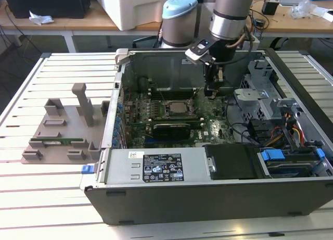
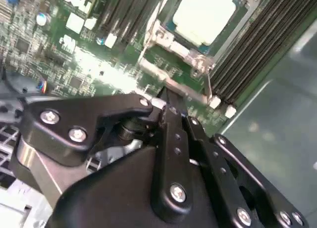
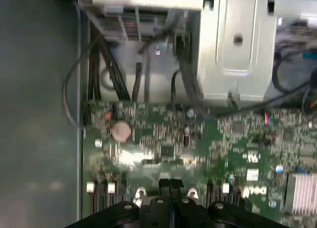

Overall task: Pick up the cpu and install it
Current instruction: 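Close the cpu cover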

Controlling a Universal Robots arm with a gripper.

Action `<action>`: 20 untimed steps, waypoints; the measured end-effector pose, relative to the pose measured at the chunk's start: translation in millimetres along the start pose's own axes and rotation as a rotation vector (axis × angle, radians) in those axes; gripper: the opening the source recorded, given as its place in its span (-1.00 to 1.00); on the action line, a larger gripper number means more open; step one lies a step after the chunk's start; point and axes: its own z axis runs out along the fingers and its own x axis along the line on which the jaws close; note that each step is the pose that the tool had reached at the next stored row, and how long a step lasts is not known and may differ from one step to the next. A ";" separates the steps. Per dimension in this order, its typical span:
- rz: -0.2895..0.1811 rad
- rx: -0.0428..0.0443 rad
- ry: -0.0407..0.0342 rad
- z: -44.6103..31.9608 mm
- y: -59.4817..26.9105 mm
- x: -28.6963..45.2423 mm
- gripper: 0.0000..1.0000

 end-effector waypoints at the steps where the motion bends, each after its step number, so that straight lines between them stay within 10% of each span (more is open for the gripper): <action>1: 0.000 -0.0011 -0.0001 1.4 -15.7 0.5 -0.79; 7: 0.000 -0.0012 -0.0001 31.9 -84.5 4.1 -0.79; 13: 0.000 -0.0013 0.0000 47.6 -99.9 5.4 -0.79; 20: -0.001 -0.0014 0.0026 50.2 -97.1 5.5 -0.79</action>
